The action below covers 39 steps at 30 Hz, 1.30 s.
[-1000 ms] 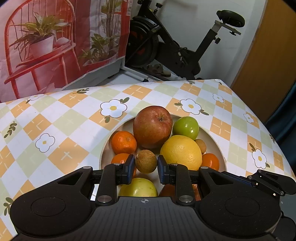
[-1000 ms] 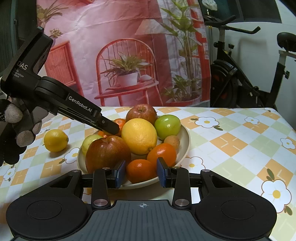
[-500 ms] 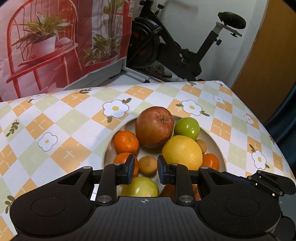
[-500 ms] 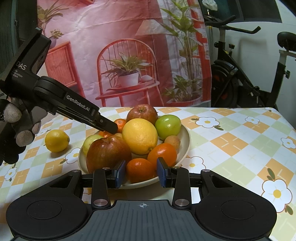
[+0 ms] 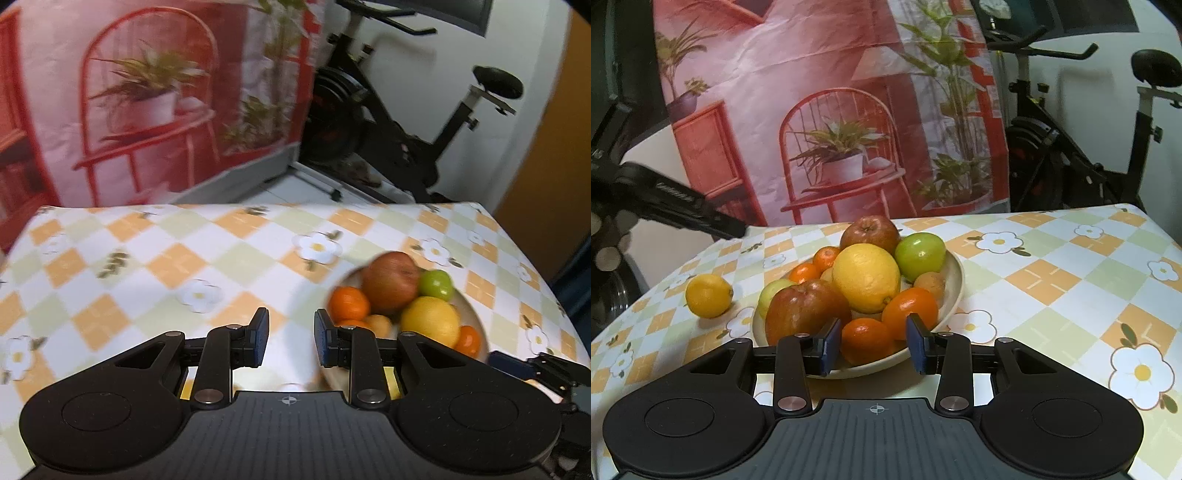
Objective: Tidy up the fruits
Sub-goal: 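Move both tools toward the yellow lemon on the table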
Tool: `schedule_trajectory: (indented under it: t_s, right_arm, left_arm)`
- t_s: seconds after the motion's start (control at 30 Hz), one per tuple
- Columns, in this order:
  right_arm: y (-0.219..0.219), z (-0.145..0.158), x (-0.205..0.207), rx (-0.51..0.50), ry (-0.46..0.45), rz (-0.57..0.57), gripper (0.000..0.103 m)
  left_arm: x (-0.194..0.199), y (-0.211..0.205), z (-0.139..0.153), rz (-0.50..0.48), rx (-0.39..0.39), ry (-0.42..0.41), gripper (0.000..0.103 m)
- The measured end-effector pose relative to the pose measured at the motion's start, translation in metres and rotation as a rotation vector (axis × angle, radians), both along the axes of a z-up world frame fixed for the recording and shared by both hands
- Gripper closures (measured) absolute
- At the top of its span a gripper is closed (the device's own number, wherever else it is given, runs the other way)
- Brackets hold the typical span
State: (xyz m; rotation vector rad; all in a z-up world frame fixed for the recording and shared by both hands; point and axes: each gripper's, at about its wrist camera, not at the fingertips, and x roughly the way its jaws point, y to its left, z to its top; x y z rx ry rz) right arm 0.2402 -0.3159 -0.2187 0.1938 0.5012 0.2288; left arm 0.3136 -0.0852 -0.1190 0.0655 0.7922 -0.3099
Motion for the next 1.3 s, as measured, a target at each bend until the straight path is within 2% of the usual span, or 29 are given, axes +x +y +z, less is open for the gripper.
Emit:
schedule_trajectory:
  t_s: [0.33,0.5,0.93,1.13,1.3]
  right_arm:
    - [-0.005,0.007,0.008,0.023,0.039,-0.040,0.061]
    - [0.005,0.017,0.015,-0.011,0.044,-0.027,0.061]
    - [0.066,0.059,0.039,-0.092,0.003,0.073,0.061]
    - [0.102,0.064,0.053,-0.123,0.007,0.135,0.061]
    - [0.129,0.061,0.062,-0.133,0.022,0.183,0.061]
  left_arm:
    - [-0.011,0.067,0.030,0.090,0.054,-0.071,0.075]
    - [-0.011,0.098,0.042,0.144,0.054,-0.100,0.075]
    - [-0.011,0.161,0.071,0.226,0.084,-0.191,0.075]
    - [-0.013,0.181,0.079,0.252,0.129,-0.235,0.075]
    - [-0.009,0.196,0.074,0.286,0.091,-0.219,0.075]
